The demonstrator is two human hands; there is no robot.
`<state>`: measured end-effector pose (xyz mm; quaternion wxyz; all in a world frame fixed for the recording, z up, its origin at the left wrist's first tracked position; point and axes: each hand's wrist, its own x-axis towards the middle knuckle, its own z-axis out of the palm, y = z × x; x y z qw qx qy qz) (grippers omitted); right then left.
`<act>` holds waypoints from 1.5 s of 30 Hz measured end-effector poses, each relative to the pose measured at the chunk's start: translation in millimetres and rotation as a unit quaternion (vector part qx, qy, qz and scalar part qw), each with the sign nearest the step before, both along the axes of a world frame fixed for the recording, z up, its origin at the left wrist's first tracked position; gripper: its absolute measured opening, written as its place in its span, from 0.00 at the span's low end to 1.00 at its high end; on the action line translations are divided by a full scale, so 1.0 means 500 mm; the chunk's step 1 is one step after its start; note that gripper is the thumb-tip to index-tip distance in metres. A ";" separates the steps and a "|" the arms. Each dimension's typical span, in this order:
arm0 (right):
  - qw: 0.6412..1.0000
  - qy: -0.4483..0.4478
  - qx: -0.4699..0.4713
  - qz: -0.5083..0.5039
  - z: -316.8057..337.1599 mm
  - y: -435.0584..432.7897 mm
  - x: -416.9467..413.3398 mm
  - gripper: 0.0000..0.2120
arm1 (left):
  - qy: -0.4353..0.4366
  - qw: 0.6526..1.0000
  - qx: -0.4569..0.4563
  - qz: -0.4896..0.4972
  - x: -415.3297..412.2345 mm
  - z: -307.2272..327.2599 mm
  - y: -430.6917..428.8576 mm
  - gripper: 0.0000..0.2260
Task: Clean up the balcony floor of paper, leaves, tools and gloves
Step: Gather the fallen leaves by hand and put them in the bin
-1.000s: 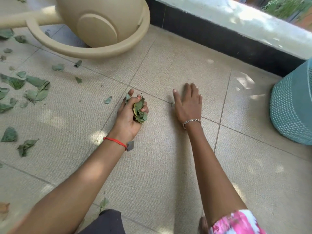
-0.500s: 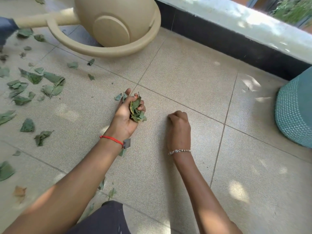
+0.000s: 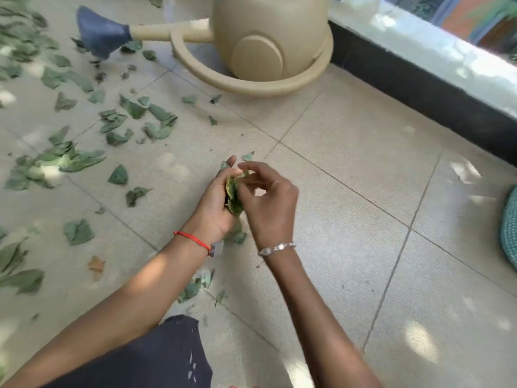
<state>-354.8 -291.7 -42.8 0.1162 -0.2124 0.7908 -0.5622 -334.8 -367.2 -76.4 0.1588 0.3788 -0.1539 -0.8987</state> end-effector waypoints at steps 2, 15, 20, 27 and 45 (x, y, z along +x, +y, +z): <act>0.997 0.062 0.035 0.016 -0.021 -0.013 0.038 0.15 | -0.001 0.999 0.022 0.035 0.025 0.006 -0.014 0.09; 0.975 -0.055 -0.033 0.213 -0.030 -0.013 0.152 0.12 | -0.024 0.991 -0.009 0.132 0.272 -0.006 -0.089 0.07; 0.843 0.291 0.220 0.395 -0.120 0.030 0.164 0.36 | -0.017 0.988 -0.003 0.154 0.328 0.010 -0.071 0.04; 0.769 0.382 0.332 0.392 -0.171 0.005 0.162 0.27 | -0.037 0.984 -0.015 0.173 0.405 0.019 -0.060 0.10; 0.878 0.211 0.250 0.349 -0.150 0.045 0.118 0.34 | -0.049 0.985 -0.017 0.162 0.387 -0.008 -0.071 0.09</act>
